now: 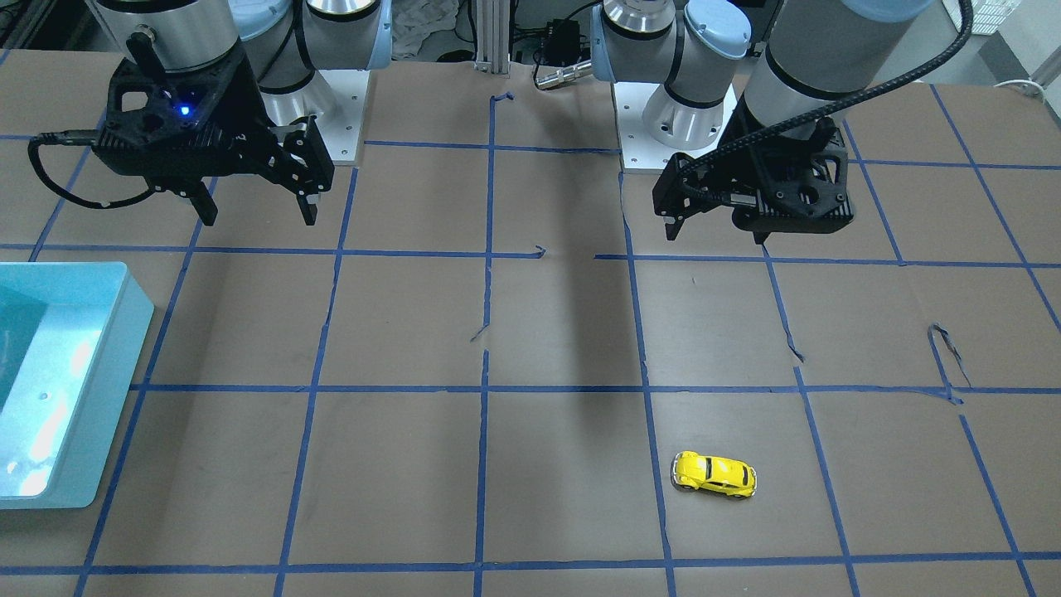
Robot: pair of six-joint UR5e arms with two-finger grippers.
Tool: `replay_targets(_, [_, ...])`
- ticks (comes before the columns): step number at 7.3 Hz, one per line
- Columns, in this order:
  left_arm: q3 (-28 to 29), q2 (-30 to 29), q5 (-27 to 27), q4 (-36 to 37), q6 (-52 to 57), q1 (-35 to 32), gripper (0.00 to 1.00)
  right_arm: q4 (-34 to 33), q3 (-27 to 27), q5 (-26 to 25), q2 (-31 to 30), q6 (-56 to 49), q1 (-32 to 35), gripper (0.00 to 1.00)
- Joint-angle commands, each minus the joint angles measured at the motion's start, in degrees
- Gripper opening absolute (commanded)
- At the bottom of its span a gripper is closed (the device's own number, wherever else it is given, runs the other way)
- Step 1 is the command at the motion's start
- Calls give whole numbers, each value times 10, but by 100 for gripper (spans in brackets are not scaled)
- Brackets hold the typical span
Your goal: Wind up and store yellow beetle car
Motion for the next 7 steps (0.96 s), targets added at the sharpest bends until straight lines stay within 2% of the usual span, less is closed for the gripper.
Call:
replay_targets(1, [0,-2,0,0,0,0,100,1,0,0,0,0,0,100])
replay_targets(7, [0,-6,0,1,-7,6,100,1,0,-1,0,-1,-1,100])
